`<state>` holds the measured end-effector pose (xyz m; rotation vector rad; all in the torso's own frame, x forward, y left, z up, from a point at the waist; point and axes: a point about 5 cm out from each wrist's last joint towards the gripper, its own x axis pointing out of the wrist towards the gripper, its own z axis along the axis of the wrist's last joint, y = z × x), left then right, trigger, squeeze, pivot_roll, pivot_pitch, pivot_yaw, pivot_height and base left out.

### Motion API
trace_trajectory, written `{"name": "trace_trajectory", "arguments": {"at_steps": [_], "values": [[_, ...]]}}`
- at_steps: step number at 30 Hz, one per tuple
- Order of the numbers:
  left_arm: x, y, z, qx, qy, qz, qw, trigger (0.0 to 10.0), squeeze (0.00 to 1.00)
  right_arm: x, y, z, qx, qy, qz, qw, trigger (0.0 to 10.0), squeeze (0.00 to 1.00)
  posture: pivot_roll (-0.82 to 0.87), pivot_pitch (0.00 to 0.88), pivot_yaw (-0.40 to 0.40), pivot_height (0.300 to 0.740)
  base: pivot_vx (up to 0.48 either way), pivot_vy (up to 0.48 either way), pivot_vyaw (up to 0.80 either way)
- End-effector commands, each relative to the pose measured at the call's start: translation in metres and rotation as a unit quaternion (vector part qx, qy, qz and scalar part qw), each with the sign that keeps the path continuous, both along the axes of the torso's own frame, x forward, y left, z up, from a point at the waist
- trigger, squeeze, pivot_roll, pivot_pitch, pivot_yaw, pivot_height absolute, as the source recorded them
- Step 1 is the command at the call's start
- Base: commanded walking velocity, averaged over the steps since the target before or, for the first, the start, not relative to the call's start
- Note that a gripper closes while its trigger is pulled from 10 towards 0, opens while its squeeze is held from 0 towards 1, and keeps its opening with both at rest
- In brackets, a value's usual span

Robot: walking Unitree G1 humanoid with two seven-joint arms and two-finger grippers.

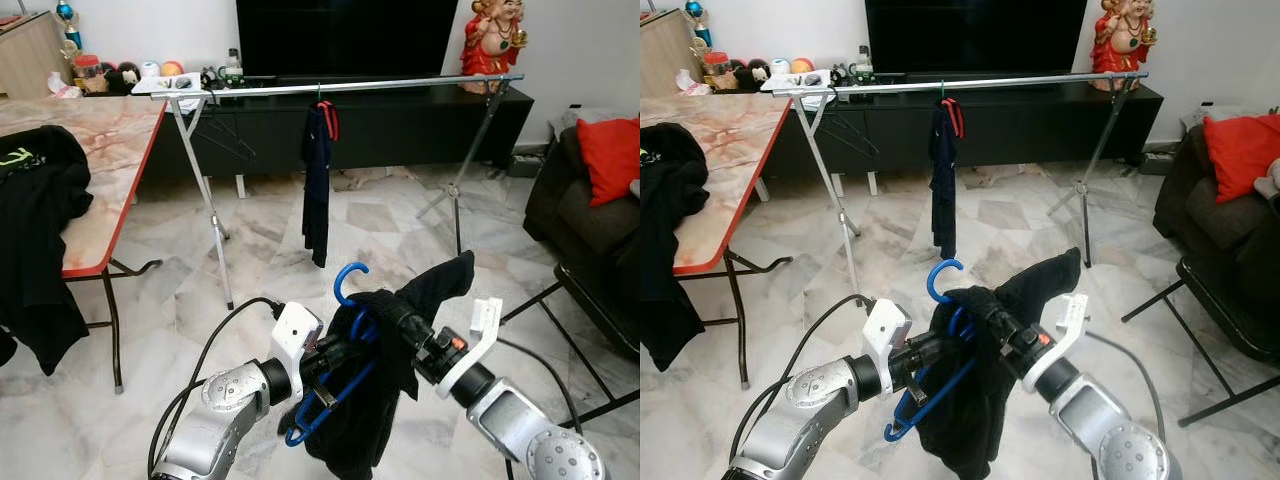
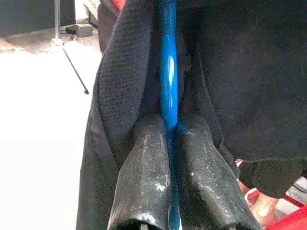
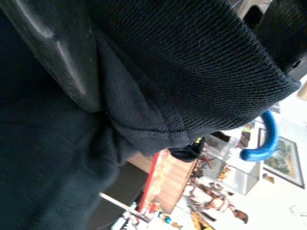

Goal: Hang hanger

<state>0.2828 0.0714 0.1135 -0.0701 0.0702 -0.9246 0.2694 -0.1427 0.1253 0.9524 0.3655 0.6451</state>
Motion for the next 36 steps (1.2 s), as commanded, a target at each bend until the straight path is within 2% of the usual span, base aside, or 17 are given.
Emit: {"name": "trace_trajectory", "arguments": {"at_steps": [1,6,10,13,20,22,23,24,26,28,30,32,34,35,36], "values": [[0.001,-0.001,0.007,-0.007,-0.018,-0.004,1.000,10.0,0.00,-0.003,-0.002,0.004,0.002,0.000,-0.008,1.000,10.0,0.00,0.04,0.035,-0.024,0.740,0.000,0.000,0.00],[0.000,-0.001,0.007,-0.007,-0.019,-0.003,1.000,10.0,0.00,-0.006,-0.003,0.002,0.028,0.042,-0.047,0.998,10.0,0.00,0.04,0.030,-0.026,0.740,0.000,0.000,0.00],[0.001,-0.001,0.007,-0.008,-0.019,-0.002,1.000,10.0,0.00,-0.009,-0.003,0.003,0.050,0.055,-0.063,0.995,10.0,0.00,0.04,0.030,-0.026,0.740,0.000,0.000,0.00],[0.001,0.000,0.007,-0.007,-0.020,-0.001,1.000,10.0,0.00,-0.016,-0.006,0.002,0.073,0.084,-0.098,0.989,10.0,0.00,0.04,0.026,-0.031,0.740,0.000,0.000,0.00],[0.001,0.000,0.007,-0.007,-0.019,-0.001,1.000,10.0,0.00,-0.027,-0.015,-0.007,0.056,0.136,-0.140,0.979,10.0,0.00,0.04,0.026,-0.031,0.740,0.000,0.000,0.00],[0.001,0.001,0.006,-0.007,-0.018,-0.001,1.000,10.0,0.00,-0.031,-0.021,-0.014,0.028,0.164,-0.165,0.972,10.0,0.00,0.03,0.030,-0.034,0.740,0.000,0.000,0.00],[0.001,0.001,0.006,-0.007,-0.018,0.000,1.000,10.0,0.00,-0.033,-0.027,-0.019,0.019,0.186,-0.188,0.964,10.0,0.00,0.03,0.030,-0.034,0.740,0.000,0.000,0.00],[0.001,0.001,0.006,-0.007,-0.018,0.000,1.000,10.0,0.00,-0.033,-0.027,-0.019,0.019,0.186,-0.188,0.964,10.0,0.00,0.03,0.030,-0.034,0.740,0.000,0.000,0.00],[0.000,0.000,0.005,-0.008,-0.017,0.000,1.000,10.0,0.00,-0.036,-0.032,-0.028,0.001,0.213,-0.203,0.956,10.0,0.00,0.03,0.032,-0.036,0.740,0.000,0.000,0.00],[0.000,0.000,0.005,-0.008,-0.016,0.000,1.000,10.0,0.00,-0.037,-0.032,-0.029,0.000,0.217,-0.203,0.955,10.0,0.00,0.03,0.032,-0.036,0.740,0.000,0.000,0.00],[0.000,0.000,0.005,-0.008,-0.016,0.000,1.000,10.0,0.00,-0.037,-0.030,-0.028,-0.009,0.211,-0.183,0.960,10.0,0.00,0.02,0.033,-0.035,0.740,0.000,0.000,0.00],[0.001,0.000,0.005,-0.008,-0.017,0.002,1.000,10.0,0.00,-0.040,-0.021,-0.019,-0.020,0.182,-0.135,0.974,10.0,0.00,0.03,0.034,-0.035,0.740,0.000,0.000,0.00],[0.001,0.001,0.006,-0.008,-0.017,0.003,1.000,10.0,0.00,-0.042,-0.017,-0.014,-0.025,0.167,-0.113,0.979,10.0,0.00,0.03,0.034,-0.035,0.740,0.000,0.000,0.00],[0.002,0.003,0.005,-0.006,-0.017,0.006,1.000,10.0,0.00,-0.047,-0.015,-0.011,-0.056,0.150,-0.081,0.984,10.0,0.00,0.03,0.036,-0.037,0.740,0.000,0.000,0.00],[0.002,0.003,0.005,-0.006,-0.017,0.006,1.000,10.0,0.00,-0.047,-0.015,-0.011,-0.056,0.150,-0.081,0.984,10.0,0.00,0.03,0.036,-0.037,0.740,0.000,0.000,0.00]]}}
